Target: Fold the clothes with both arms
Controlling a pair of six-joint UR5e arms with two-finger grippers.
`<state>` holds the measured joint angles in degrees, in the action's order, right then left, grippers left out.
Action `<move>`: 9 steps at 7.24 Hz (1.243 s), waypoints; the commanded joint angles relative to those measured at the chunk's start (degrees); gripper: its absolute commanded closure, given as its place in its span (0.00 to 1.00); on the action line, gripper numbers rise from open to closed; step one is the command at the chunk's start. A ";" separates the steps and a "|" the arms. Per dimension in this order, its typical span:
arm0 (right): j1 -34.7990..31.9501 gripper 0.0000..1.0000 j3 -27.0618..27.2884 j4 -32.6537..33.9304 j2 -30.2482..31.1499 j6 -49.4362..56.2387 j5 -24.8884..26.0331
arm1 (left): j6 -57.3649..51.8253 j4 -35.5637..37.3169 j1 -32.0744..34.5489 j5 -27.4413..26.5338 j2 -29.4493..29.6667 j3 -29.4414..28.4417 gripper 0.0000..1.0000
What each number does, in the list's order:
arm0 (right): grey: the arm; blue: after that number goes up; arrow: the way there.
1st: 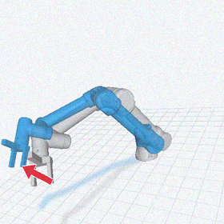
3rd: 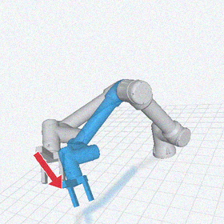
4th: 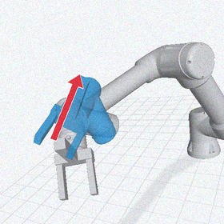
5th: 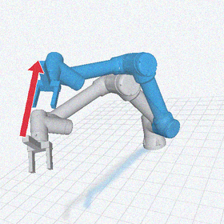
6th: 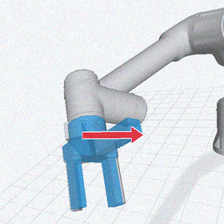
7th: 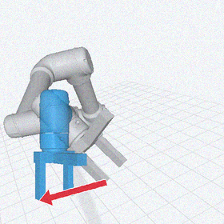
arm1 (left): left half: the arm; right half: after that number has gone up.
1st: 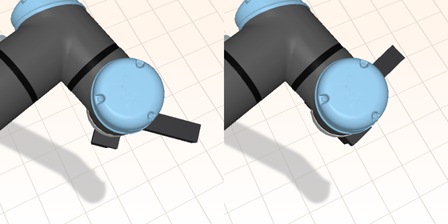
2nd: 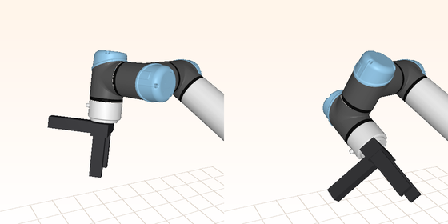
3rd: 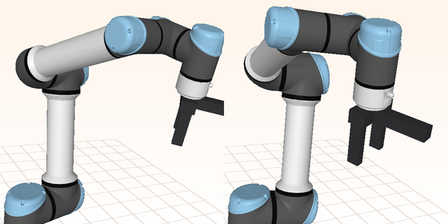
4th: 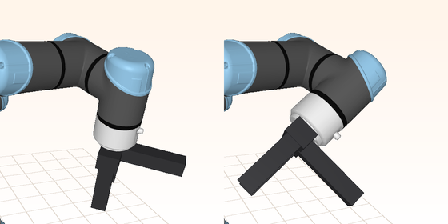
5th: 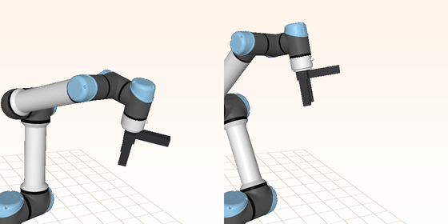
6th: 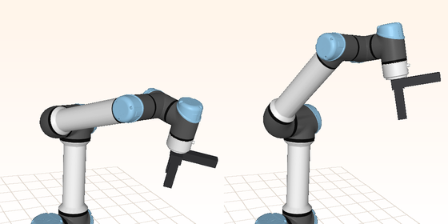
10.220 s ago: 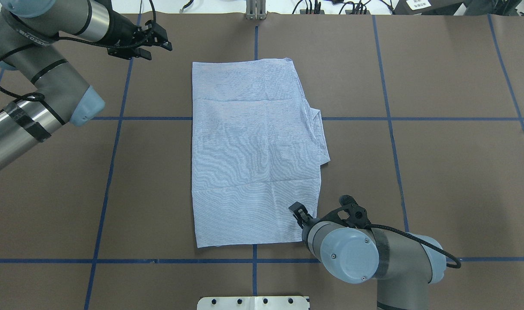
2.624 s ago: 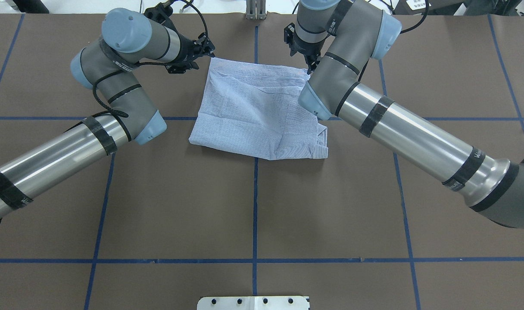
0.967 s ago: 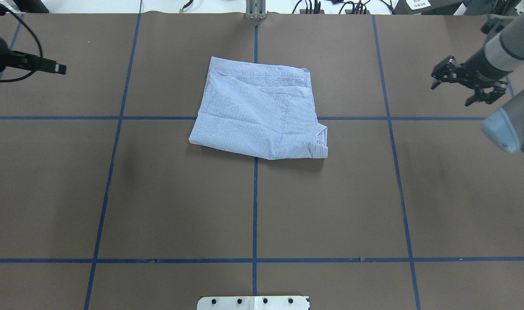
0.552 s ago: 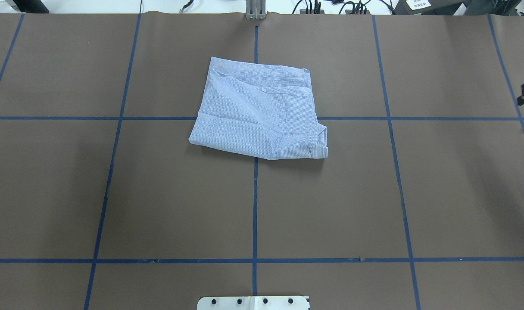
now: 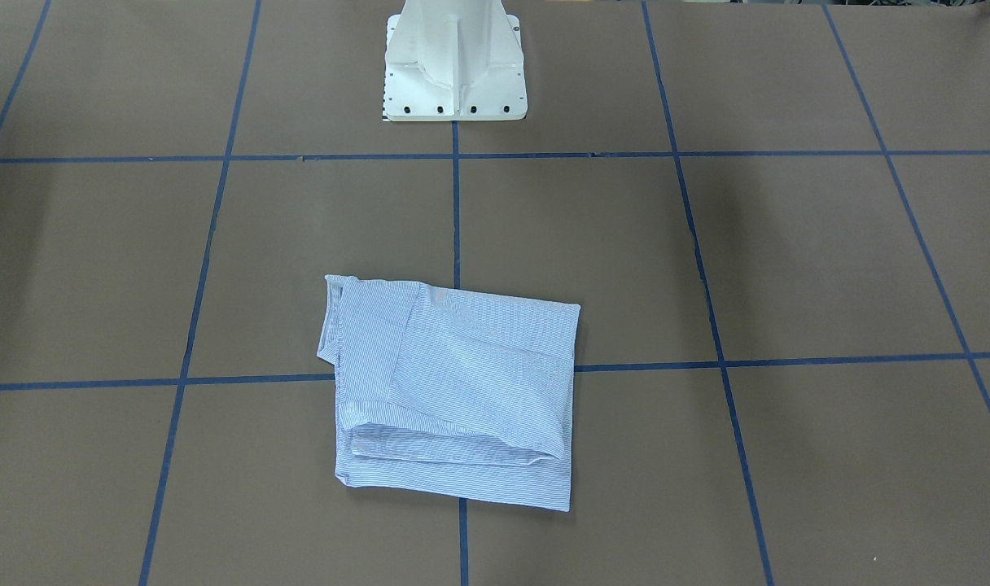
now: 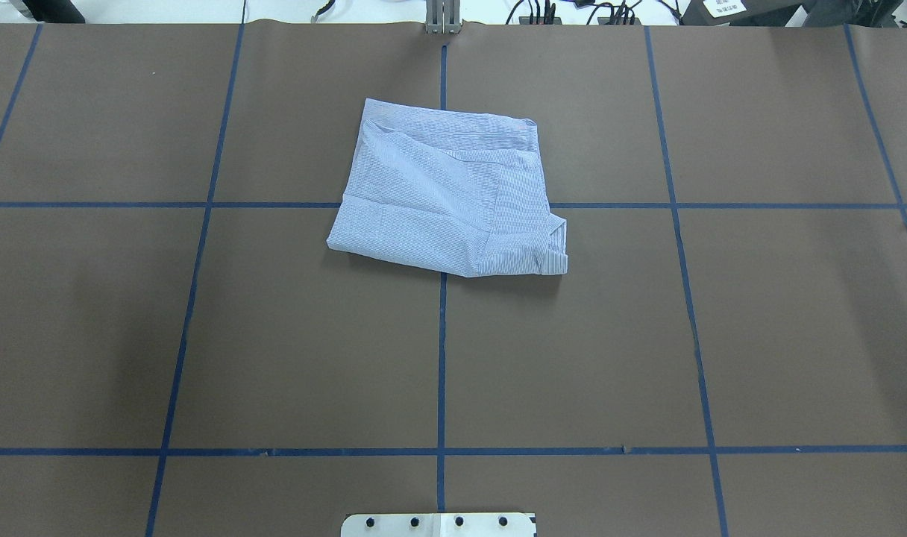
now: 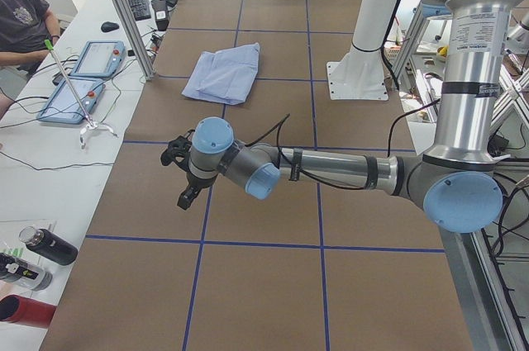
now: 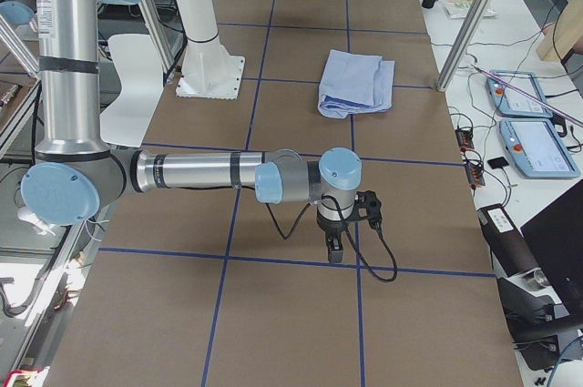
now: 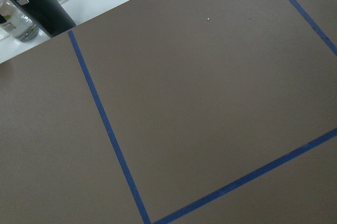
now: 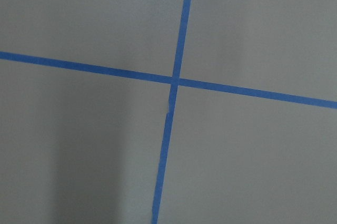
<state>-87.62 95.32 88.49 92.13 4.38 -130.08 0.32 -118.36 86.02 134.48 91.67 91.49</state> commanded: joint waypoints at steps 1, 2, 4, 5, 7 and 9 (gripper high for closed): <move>-0.44 0.00 -0.66 -0.16 0.33 2.39 -0.09 | 0.81 3.89 1.00 1.14 -0.62 2.36 0.00; -0.44 0.00 -1.36 -0.51 0.33 2.47 -0.44 | 0.91 9.85 1.00 0.61 -0.35 4.81 0.00; -0.44 0.00 -1.11 -0.42 1.46 1.78 -0.70 | 4.15 10.87 0.91 -5.18 -1.14 6.32 0.00; -0.44 0.00 -2.49 -0.42 1.39 1.25 -0.27 | 4.16 10.87 0.91 -5.10 -2.01 6.07 0.00; -0.44 0.00 -4.01 -0.51 -0.11 -3.38 -2.53 | 4.16 10.70 0.91 -2.75 -2.45 5.55 0.00; -0.44 0.00 -3.56 -0.77 -0.37 -6.83 -3.96 | 3.90 9.73 0.82 -2.56 -6.05 4.94 0.00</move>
<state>-88.07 91.53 87.89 91.96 -0.46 -133.22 4.42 -108.11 86.90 131.53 87.38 97.37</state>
